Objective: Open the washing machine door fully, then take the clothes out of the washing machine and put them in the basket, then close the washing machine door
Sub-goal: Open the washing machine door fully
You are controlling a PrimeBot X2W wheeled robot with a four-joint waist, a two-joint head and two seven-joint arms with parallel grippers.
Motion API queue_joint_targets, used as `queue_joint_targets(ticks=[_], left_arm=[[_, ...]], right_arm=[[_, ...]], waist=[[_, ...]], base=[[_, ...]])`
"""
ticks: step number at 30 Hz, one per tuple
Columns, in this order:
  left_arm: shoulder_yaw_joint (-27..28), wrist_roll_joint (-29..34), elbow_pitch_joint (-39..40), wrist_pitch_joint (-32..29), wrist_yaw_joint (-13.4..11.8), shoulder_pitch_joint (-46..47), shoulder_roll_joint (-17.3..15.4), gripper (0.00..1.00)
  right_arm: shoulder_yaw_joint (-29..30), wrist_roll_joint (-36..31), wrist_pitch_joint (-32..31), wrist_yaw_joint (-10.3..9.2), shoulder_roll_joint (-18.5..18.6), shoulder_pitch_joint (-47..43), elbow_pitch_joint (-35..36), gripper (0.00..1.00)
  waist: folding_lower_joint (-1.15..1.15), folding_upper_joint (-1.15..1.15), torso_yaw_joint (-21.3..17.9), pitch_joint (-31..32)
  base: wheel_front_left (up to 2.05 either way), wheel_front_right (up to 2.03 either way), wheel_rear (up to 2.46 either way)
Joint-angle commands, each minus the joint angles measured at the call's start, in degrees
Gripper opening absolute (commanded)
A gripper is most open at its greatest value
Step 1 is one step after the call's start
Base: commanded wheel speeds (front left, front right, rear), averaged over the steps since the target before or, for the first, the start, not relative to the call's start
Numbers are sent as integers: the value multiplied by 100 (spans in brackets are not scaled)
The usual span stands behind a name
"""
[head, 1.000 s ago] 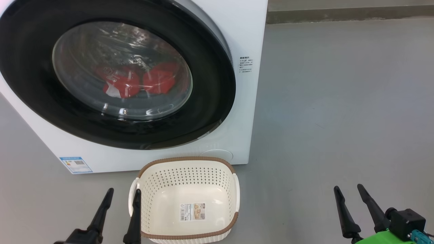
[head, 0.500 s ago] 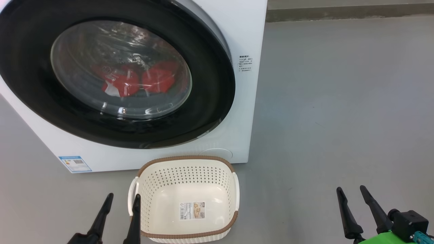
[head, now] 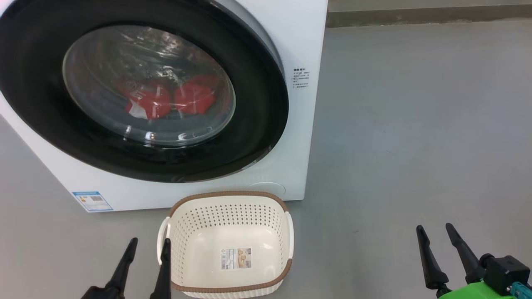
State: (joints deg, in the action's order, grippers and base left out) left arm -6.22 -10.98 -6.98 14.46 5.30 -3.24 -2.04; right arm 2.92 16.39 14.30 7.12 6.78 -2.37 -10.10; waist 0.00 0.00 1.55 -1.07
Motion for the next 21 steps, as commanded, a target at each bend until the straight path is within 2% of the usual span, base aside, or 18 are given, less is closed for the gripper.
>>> queue_joint_targets(ticks=[1, 21], left_arm=[[178, -71, 117, 54, -30, 134, -84, 100], [172, -146, 143, 54, -39, 119, -84, 100]], right_arm=[[-88, -90, 70, 36, 37, 109, 169, 100], [-102, -55, 70, 36, 1, 90, 155, 100]], waist=[[0, 0, 2, 2], [0, 0, 48, 47]], base=[[0, 0, 0], [0, 0, 0]])
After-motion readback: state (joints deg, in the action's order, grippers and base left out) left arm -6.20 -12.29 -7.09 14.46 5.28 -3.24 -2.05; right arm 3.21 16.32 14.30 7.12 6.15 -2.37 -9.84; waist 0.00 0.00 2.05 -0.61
